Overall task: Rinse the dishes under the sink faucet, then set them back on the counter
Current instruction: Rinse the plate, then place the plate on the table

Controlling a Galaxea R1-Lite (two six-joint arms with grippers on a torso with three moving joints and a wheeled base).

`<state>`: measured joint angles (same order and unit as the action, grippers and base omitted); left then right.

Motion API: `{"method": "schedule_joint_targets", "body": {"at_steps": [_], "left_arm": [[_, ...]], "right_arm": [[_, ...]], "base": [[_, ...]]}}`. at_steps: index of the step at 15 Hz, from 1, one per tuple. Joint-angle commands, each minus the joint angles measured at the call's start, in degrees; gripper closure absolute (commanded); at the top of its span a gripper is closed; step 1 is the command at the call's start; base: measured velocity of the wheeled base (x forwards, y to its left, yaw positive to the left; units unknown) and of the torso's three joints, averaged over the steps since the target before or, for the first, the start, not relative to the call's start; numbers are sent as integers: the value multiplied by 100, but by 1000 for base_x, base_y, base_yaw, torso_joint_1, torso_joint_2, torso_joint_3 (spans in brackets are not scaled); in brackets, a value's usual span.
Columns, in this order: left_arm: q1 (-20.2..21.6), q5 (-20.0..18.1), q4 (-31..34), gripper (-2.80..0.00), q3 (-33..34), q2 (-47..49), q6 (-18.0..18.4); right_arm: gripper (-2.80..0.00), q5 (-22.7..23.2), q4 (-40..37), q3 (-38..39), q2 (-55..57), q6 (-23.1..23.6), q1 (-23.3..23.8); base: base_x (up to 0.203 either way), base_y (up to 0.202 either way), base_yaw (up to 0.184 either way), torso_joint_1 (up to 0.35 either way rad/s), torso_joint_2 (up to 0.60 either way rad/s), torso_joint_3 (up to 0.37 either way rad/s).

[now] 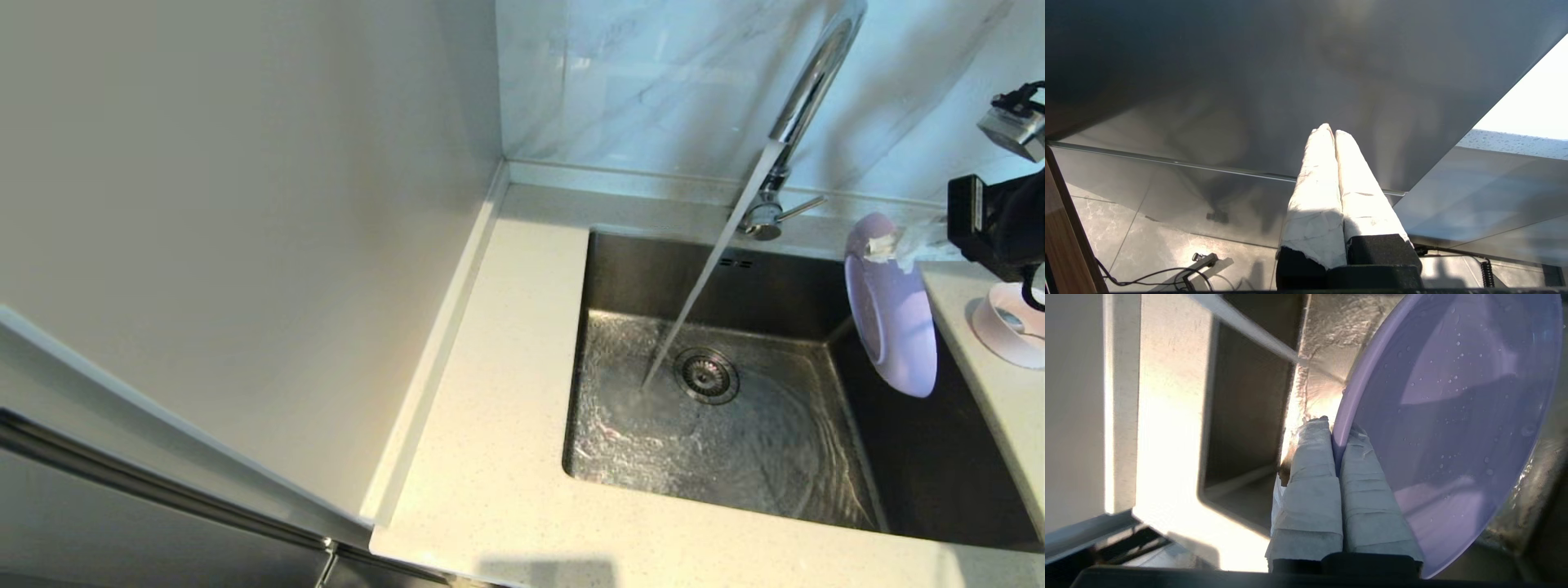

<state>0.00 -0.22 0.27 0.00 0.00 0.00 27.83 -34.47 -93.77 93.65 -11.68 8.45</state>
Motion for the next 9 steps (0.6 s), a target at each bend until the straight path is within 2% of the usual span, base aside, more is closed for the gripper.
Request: {"method": "schedule_joint_targets", "body": {"at_steps": [1,3,5,7,9], "left_arm": [[0,4,0,0,0,0,0],[0,4,0,0,0,0,0],[0,4,0,0,0,0,0],[0,4,0,0,0,0,0],[0,-1,0,0,0,0,0]], "right_arm": [[0,-64,167,-527,-84,-19,110],[0,-164,724,-1708,-199,57,342],[0,-230,915,-2077,-380,259,507],[0,-368,497,-1512,-597,691,564],[0,-690,109,-329,-987,1356,594]], "base": [[0,0,0,0,0,0],[0,0,0,0,0,0],[0,0,0,0,0,0],[0,0,0,0,0,0],[0,0,0,0,0,0]]}}
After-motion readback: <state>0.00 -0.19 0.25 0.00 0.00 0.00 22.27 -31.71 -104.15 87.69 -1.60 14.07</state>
